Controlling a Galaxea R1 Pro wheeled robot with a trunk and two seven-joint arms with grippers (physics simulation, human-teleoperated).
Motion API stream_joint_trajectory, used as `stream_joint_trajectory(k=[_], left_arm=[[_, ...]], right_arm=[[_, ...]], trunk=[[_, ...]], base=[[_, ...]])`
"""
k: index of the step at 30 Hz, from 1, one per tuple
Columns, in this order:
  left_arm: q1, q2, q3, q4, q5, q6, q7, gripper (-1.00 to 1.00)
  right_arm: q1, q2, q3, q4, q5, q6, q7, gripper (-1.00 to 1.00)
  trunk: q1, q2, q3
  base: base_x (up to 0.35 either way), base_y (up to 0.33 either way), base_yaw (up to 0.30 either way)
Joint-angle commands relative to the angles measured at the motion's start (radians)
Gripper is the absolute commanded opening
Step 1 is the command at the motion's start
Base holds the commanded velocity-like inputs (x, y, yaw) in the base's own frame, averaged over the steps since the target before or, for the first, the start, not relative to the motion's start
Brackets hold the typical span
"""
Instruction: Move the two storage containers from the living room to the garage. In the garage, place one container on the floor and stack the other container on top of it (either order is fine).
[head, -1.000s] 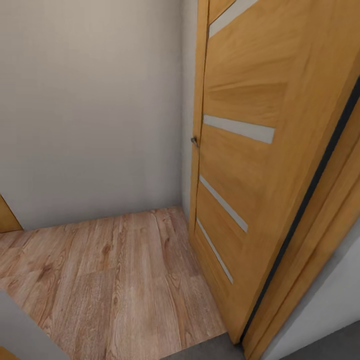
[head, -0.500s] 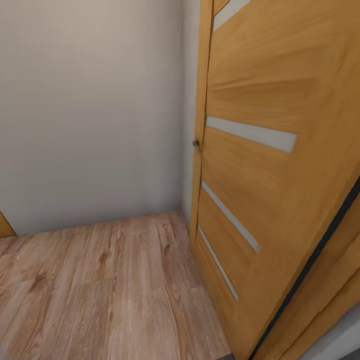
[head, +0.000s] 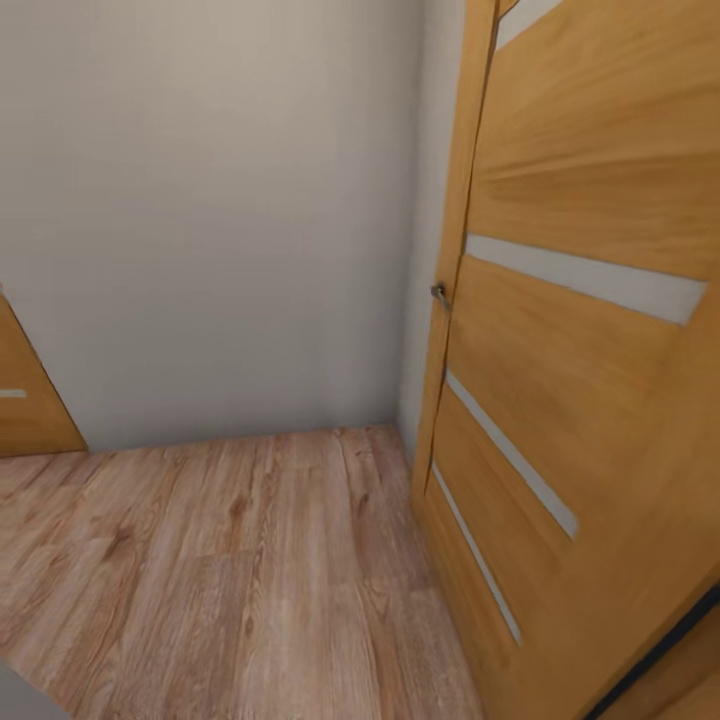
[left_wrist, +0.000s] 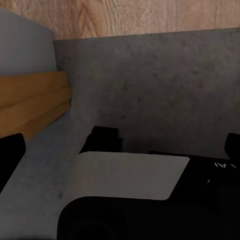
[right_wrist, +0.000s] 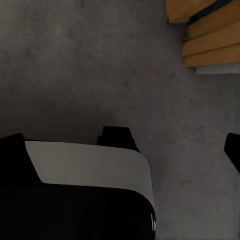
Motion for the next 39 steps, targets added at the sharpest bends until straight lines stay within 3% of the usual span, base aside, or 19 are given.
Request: stream_joint_trajectory(k=[1, 15, 32, 39], left_arm=[[-0.001, 0.0, -0.001, -0.001, 0.01, 0.003, 0.003, 1.0], [-0.001, 0.0, -0.001, 0.0, 0.008, 0.003, 0.001, 1.0], [-0.001, 0.0, -0.001, 0.0, 0.01, 0.003, 0.003, 1.0], [-0.001, 0.001, 0.0, 0.0, 0.01, 0.003, 0.002, 1.0]], right_arm=[[-0.001, 0.001, 0.008, 0.003, -0.01, -0.006, -0.001, 1.0], [-0.001, -0.001, 0.008, 0.003, -0.011, -0.007, -0.001, 1.0], [-0.001, -0.001, 0.008, 0.003, -0.011, -0.006, -0.001, 1.0], [-0.001, -0.002, 0.008, 0.003, -0.011, -0.007, -0.001, 1.0]], trunk=[[0.0, 0.0, -0.001], [0.0, 0.0, -0.001], [0.0, 0.0, -0.001], [0.0, 0.0, -0.001]], base=[[0.001, 0.0, 0.269], [0.198, -0.141, 0.052], [0.026, -0.013, 0.248], [0.224, 0.0, 0.034]])
